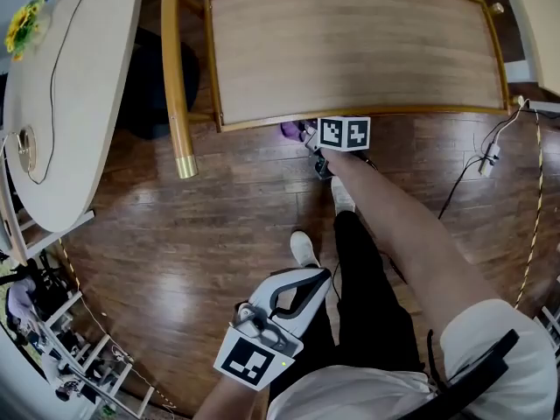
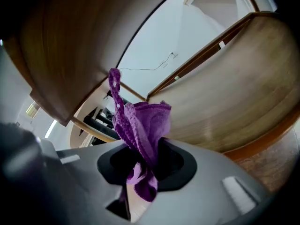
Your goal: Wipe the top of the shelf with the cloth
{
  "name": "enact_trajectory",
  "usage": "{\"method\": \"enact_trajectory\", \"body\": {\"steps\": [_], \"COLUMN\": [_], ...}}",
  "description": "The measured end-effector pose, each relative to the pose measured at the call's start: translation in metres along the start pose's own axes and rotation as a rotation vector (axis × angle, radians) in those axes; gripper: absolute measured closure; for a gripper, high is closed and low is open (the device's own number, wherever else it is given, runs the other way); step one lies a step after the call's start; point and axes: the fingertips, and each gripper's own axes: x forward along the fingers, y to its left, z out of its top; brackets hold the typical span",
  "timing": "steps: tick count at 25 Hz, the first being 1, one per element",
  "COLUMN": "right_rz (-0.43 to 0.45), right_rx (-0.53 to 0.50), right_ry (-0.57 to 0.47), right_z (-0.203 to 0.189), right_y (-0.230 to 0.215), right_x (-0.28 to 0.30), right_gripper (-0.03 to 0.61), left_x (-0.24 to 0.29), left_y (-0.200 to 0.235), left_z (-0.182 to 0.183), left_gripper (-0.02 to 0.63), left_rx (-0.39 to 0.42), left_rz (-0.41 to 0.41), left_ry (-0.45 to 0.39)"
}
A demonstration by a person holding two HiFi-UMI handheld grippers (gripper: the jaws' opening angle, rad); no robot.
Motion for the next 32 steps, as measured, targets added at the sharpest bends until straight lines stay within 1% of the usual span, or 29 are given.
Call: {"method": "enact_trajectory", "body": {"steps": [4,9,14,17,22,25,28,30,32], "right_rz": [-0.080,-0.204,-0.329,-0.381,-0.465,-0.531,-0.605,-0.638,-0.634], "right_rx": [-0.003,0.033,0.048,0.048,0.032,0.016,-0.014,-0.038,-0.071], "right_ry": [-0.023,-0.095,-0.163,-0.186,-0.196,-0.200,-0.179,-0.170,-0.176], "right_z": [0.018,0.044,0.070,0.079,0.089,0.095,0.095,0.095,0.095], "right_y": [-0.042,-0.103,-0.166,-0.196,-0.236,-0.258,-0.278,-0.286,-0.278], "right_x": [-0.042,-0.112,-0.187,-0.224,-0.275,-0.306,-0.332,-0.341,-0.342], "right_gripper": [0.477,0.478,0.479,0.479,0.479,0.479,0.479,0.479,0.479], "left_x": [0.021,0.047,0.069,0.082,0.098,0.100,0.100,0.100,0.098], "left_y": [-0.008,-0.023,-0.036,-0.042,-0.044,-0.045,-0.044,-0.044,-0.044], "left_z": [0.012,0.017,0.021,0.023,0.025,0.026,0.027,0.028,0.030], "left_gripper": [0.595,0.595,0.595,0.595,0.595,0.595,0.595,0.595,0.595], "left_rx": [-0.003,0.041,0.069,0.091,0.097,0.105,0.105,0.102,0.097], "left_rz": [-0.067,-0.157,-0.210,-0.239,-0.255,-0.258,-0.250,-0.237,-0.221], "left_ry": [-0.005,0.010,0.033,0.037,0.048,0.053,0.050,0.038,0.013]}}
